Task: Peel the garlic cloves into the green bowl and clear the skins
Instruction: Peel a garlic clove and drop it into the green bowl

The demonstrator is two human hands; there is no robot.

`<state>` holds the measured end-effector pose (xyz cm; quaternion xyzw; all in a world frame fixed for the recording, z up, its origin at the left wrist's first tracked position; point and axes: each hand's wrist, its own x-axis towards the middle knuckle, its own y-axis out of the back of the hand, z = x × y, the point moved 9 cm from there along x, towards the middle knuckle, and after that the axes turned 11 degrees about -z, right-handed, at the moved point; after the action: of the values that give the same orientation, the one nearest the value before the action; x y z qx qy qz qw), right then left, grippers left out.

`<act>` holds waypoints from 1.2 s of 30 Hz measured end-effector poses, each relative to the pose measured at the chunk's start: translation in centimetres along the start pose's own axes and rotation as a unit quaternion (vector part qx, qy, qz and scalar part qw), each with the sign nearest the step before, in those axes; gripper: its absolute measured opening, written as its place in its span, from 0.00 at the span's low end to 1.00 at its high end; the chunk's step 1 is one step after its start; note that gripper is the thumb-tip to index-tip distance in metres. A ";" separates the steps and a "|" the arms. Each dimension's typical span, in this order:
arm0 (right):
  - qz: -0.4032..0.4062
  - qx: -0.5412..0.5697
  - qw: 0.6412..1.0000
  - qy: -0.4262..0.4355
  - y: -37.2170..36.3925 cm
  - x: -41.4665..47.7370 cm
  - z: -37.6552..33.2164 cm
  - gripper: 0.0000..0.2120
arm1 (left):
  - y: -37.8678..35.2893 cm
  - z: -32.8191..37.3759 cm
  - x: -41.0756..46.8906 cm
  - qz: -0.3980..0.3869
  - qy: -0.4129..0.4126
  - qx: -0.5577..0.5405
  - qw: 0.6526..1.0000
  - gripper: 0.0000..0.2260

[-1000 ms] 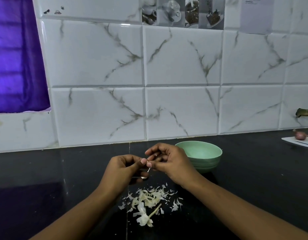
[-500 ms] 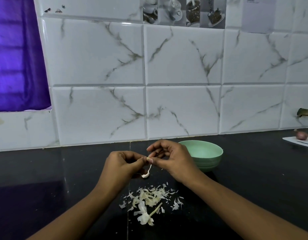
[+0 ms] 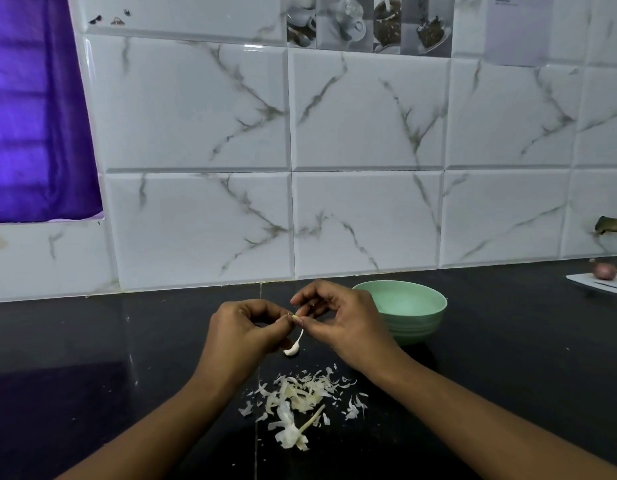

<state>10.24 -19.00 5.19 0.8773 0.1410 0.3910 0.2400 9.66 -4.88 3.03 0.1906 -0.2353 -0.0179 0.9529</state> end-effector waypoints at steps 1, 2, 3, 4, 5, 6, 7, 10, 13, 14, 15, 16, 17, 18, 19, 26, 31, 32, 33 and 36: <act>-0.001 0.000 1.000 0.001 -0.1 0.0 0.0 0.10 | 0.0 -0.1 0.0 0.000 0.000 -0.002 1.000 0.05; -0.003 0.000 1.000 0.002 -0.1 0.0 0.0 0.09 | 0.0 -0.1 0.0 -0.001 0.000 -0.005 1.000 0.05; -0.005 0.001 1.000 0.002 -0.2 -0.1 0.0 0.09 | -0.1 -0.2 0.1 -0.003 0.001 -0.011 1.000 0.05; -0.008 0.005 1.000 0.000 -0.3 0.0 0.1 0.09 | -0.1 -0.3 0.1 -0.006 0.002 -0.018 1.000 0.05; -0.010 0.012 1.000 -0.005 -0.3 0.0 0.2 0.09 | -0.1 -0.4 0.1 -0.010 0.006 -0.028 1.000 0.05; -0.013 0.023 1.000 -0.013 -0.2 0.1 0.4 0.09 | -0.2 -0.6 0.1 -0.015 0.011 -0.040 0.999 0.05; -0.015 0.035 0.999 -0.022 -0.2 0.1 0.6 0.09 | -0.3 -0.7 0.1 -0.023 0.019 -0.054 0.998 0.06; -0.024 0.043 0.998 -0.033 0.1 0.3 0.7 0.09 | -0.6 -1.0 0.3 -0.052 0.047 -0.096 0.993 0.08; -0.038 0.037 0.998 -0.036 0.1 0.3 0.7 0.09 | -0.8 -1.0 0.4 -0.075 0.061 -0.109 0.989 0.07; -0.046 0.033 0.998 -0.038 0.0 0.4 0.7 0.10 | -0.8 -1.0 0.4 -0.078 0.061 -0.106 0.989 0.07; -0.054 0.028 0.997 -0.040 0.0 0.4 0.7 0.10 | -0.8 -1.0 0.4 -0.080 0.061 -0.100 0.990 0.07; -0.062 0.024 0.997 -0.042 -0.2 0.4 0.8 0.11 | -0.8 -1.0 0.4 -0.081 0.060 -0.092 0.991 0.07; -0.069 0.022 0.996 -0.045 -0.2 0.4 0.9 0.11 | -0.9 -1.0 0.4 -0.083 0.058 -0.085 0.991 0.06; -0.075 0.020 0.996 -0.049 -0.3 0.4 1.0 0.11 | -0.9 -0.9 0.4 -0.085 0.055 -0.078 0.992 0.06; -0.080 0.020 0.995 -0.053 -0.4 0.4 1.1 0.12 | -0.9 -0.9 0.4 -0.085 0.053 -0.071 0.992 0.05; -0.102 0.032 0.992 -0.066 -0.7 0.4 1.6 0.12 | -1.0 -1.2 0.5 -0.086 0.046 -0.038 0.994 0.05; -0.102 0.068 0.990 -0.075 -0.7 0.4 2.1 0.12 | -1.3 -1.4 0.4 -0.084 0.056 -0.064 0.993 0.05; -0.101 0.074 0.989 -0.079 -0.6 0.4 2.2 0.12 | -1.3 -1.6 0.4 -0.086 0.065 -0.073 0.991 0.05; -0.102 0.082 0.988 -0.083 -0.6 0.4 2.3 0.12 | -1.4 -1.8 0.4 -0.090 0.073 -0.081 0.990 0.05; -0.100 0.087 0.988 -0.085 -0.5 0.4 2.4 0.11 | -1.5 -2.0 0.5 -0.104 0.082 -0.090 0.987 0.05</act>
<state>12.29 -19.16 3.75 0.9064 0.2405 0.2749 0.2123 11.10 -5.64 1.01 0.1279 -0.1325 -0.1220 0.9753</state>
